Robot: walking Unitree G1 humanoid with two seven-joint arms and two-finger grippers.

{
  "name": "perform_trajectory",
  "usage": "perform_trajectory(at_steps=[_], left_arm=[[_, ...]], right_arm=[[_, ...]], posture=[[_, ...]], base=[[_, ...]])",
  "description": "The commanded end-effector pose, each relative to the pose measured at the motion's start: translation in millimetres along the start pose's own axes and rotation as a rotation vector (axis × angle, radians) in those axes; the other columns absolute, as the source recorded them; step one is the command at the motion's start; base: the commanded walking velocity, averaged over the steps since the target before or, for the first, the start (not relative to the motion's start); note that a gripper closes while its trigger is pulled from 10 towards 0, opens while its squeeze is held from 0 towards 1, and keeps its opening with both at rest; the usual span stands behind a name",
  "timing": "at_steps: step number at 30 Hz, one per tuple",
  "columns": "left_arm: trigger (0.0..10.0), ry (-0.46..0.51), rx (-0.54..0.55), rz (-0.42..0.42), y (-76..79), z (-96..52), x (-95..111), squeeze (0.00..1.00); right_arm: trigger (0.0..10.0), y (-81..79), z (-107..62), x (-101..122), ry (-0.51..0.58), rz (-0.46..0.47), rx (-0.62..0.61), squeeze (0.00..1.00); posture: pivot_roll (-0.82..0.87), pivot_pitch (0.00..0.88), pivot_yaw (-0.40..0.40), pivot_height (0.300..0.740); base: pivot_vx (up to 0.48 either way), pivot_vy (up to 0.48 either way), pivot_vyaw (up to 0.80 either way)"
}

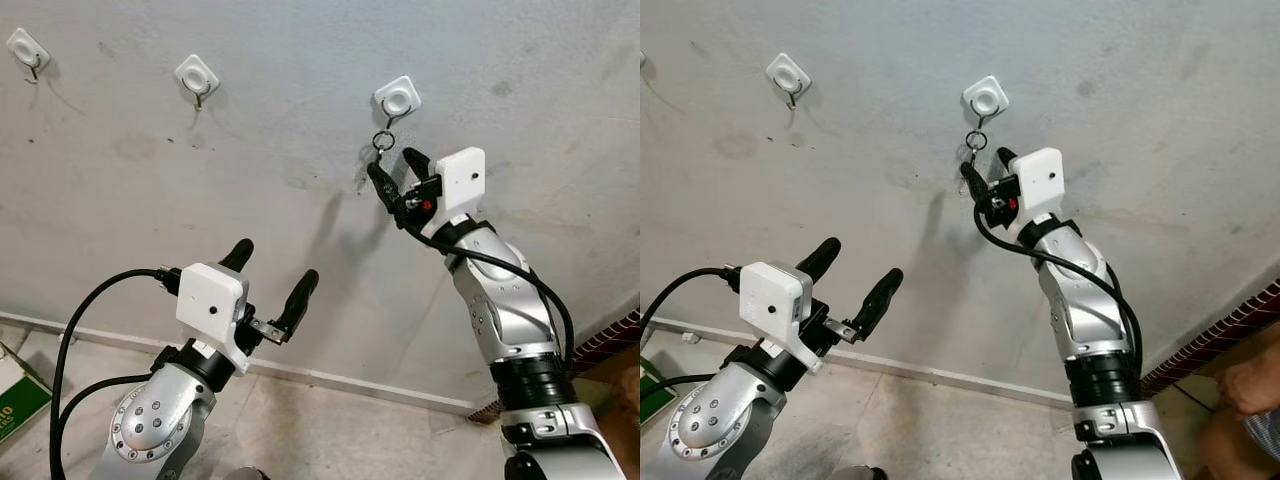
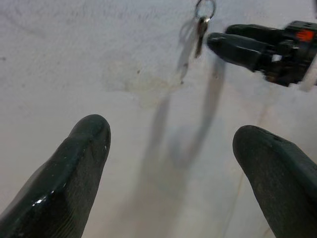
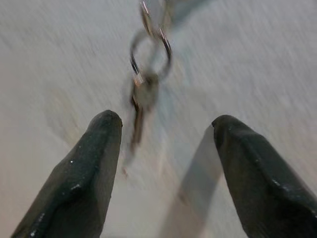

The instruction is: Hang keys on a hook

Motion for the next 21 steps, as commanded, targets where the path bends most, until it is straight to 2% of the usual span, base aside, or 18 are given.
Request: perform_trajectory(at_steps=[1,5,8,14,16,21], left_arm=[[10.0,-0.007,0.02,0.005,-4.8,-2.2,-3,0.0],[10.0,-0.019,0.046,-0.006,-9.4,-5.8,-7,0.0],[10.0,-0.041,0.099,-0.036,-18.7,-11.5,-16,0.0],[10.0,-0.068,0.162,-0.057,-31.7,-19.9,-27,0.0],[10.0,-0.072,0.167,-0.057,-32.5,-20.8,-28,0.0],[10.0,-0.116,0.25,-0.038,-49.1,-33.6,-41,0.0]], right_arm=[[10.0,13.6,-9.5,-11,-0.046,-0.016,-0.057,1.0],[10.0,11.6,-16.4,-16,-0.063,-0.028,-0.059,1.0],[10.0,2.1,-25.2,-26,-0.102,0.028,-0.061,1.0],[10.0,-13.3,-38.4,-33,-0.127,0.027,-0.051,1.0],[10.0,-13.9,-39.8,-34,-0.131,0.026,-0.051,1.0],[10.0,-13.9,-59.3,-43,-0.194,0.031,-0.082,1.0]], posture=[[0.16,0.101,-0.036,0.74],[0.16,0.101,-0.036,0.74],[0.16,0.101,-0.036,0.74],[0.14,0.103,-0.039,0.74],[0.14,0.103,-0.041,0.74],[0.13,0.107,-0.046,0.74]], base=[[0.0,0.0,0.0],[0.0,0.0,0.0],[0.0,0.0,0.0],[0.0,0.0,0.0],[0.0,0.0,0.0],[0.0,0.0,0.0]])
Point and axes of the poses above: a point about 5 cm out from each wrist's last joint towards the gripper, its own z axis pointing out of the wrist towards the gripper, its own x axis along the axis of the wrist's last joint, y = z × x, the point moved 5 cm from there along z, pointing out of the wrist towards the gripper, and after that the axes turned 11 degrees about -z, right-handed, at the moved point
